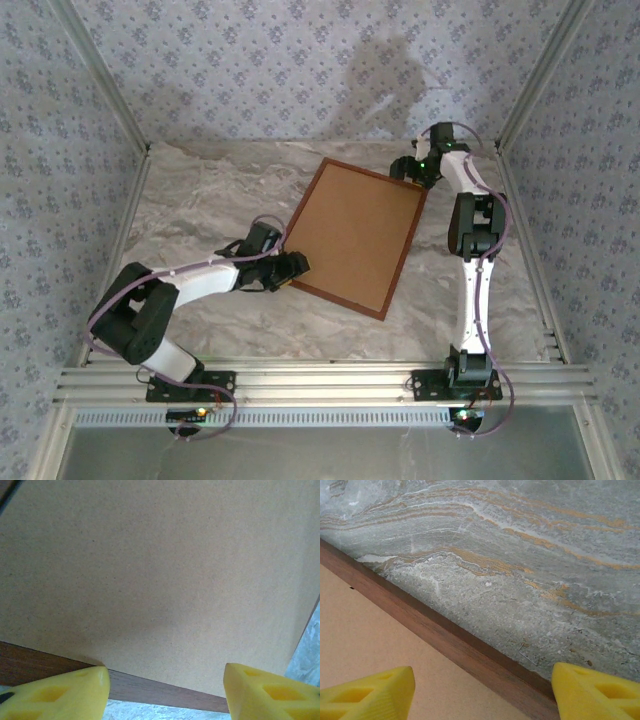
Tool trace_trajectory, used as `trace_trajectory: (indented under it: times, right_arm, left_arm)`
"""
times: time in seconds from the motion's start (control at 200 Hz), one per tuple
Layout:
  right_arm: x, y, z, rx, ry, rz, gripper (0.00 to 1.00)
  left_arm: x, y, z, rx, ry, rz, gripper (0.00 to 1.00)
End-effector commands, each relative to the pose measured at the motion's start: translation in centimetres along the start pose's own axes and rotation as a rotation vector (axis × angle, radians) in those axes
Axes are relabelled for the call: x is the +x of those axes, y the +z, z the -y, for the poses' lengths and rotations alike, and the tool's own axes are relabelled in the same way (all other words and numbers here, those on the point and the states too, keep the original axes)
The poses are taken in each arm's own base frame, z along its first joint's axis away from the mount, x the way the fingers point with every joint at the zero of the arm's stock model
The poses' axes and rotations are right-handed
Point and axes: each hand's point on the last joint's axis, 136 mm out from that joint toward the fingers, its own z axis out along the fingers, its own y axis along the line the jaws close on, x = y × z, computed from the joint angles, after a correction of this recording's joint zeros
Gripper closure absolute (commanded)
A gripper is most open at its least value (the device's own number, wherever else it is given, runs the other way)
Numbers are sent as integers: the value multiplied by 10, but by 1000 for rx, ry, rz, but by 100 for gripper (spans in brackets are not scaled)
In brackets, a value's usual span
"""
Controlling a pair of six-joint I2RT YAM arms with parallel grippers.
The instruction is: Put the photo into the frame
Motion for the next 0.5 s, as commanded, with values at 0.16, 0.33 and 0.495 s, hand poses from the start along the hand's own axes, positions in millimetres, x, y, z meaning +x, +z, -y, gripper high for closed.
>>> trace_trajectory:
  times: [0.16,0.33,0.495]
  right_arm:
    - [83,-3,-21,-72,55,-238,30]
    - [97,-12,-31,-125,108,-223,31]
    - [106,-18,-38,-158,153,-202,33]
  left_arm:
    - [-19,11,16,104,-64,78,39]
    - [-23,14,15,104,-81,91,40]
    - [-23,19,16,120,-102,84,40]
